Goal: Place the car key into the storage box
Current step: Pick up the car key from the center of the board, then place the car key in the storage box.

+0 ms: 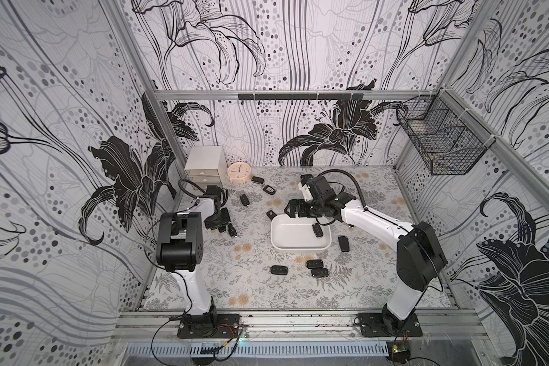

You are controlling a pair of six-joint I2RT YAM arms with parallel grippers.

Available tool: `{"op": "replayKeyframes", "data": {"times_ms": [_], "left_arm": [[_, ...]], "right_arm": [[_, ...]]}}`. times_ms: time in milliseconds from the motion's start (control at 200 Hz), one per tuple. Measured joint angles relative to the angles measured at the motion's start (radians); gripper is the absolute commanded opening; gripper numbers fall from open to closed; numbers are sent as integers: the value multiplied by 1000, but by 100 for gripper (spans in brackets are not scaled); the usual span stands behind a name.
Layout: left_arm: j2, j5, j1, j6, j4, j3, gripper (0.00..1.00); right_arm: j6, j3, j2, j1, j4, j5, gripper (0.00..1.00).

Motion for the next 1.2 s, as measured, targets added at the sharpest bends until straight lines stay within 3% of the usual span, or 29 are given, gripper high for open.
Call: {"op": "replayKeyframes", "data": {"times_ms": [295, 666, 906, 1197], "left_arm": [[-175, -19, -78, -76, -86, 9, 21], [-240, -61, -439, -304, -173, 90, 21], [-162, -82, -620, -428, -175, 198, 21], [43, -74, -739, -501, -156, 331, 21]], "right_arm": [[0, -14, -7, 0, 4, -1, 100], [8, -212, -182, -2, 14, 48, 100], [30, -362, -339, -30, 11, 87, 100], [42, -493, -512, -59, -25, 143, 100]]}}
